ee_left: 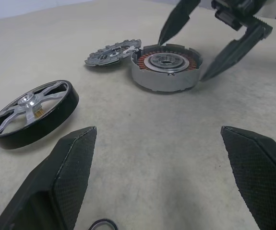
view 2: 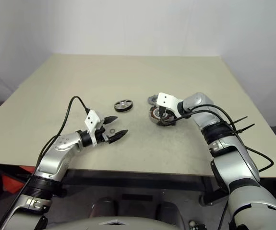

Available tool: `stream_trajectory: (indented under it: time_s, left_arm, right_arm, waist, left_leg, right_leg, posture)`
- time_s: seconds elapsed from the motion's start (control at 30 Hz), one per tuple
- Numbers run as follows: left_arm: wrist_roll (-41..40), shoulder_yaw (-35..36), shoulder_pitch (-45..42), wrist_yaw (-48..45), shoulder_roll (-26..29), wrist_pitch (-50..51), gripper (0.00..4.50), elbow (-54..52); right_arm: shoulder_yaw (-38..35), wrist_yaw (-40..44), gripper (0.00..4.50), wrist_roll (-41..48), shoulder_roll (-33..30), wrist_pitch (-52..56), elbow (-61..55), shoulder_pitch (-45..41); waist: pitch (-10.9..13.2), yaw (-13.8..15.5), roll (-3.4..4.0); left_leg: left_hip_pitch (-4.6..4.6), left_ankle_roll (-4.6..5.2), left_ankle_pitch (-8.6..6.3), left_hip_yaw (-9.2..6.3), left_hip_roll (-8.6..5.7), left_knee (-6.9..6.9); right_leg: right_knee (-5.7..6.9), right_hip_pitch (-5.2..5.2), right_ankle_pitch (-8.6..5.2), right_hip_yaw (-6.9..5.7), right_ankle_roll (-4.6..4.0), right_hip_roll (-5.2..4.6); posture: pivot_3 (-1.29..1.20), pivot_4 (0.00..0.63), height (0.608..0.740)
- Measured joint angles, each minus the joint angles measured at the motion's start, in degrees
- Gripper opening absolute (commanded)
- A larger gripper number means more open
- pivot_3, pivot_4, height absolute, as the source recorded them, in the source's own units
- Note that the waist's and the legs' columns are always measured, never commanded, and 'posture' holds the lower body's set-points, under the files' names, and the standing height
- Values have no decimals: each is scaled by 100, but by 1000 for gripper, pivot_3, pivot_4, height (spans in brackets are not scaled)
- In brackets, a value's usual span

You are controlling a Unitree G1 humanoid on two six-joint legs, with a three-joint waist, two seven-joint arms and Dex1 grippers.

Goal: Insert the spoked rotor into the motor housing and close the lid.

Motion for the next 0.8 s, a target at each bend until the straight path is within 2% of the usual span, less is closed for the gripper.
stream_trajectory:
  time_s: [0.57, 0.67, 0.8]
  left_arm:
    - [5, -2, 88, 126, -21, 1, 4345, -122]
    - [5, -2, 86, 128, -22, 0, 4500, -120]
    - [11, -1, 77, 129, -17, 0, 4500, -112]
  right_arm:
    - [184, 287, 4500, -184, 40, -132, 224, 29]
    - [175, 280, 3870, -179, 154, -151, 510, -75]
    - [163, 180, 2571, -197, 237, -269, 973, -292]
  waist:
    - [0, 1, 0]
    - [-1, -3, 0]
    - [-2, 10, 0]
  left_leg:
    - [-11, 0, 0, 0, 2, 1]
    - [4, 0, 0, 0, 2, 1]
    - [25, 0, -1, 0, 1, 0]
  right_leg:
    - [0, -10, 0, -1, -1, 0]
    - [1, 3, 0, -1, -1, 0]
    - [-1, 24, -1, -1, -1, -1]
  posture:
    - [0, 0, 740]
    - [0, 0, 740]
    - [0, 0, 740]
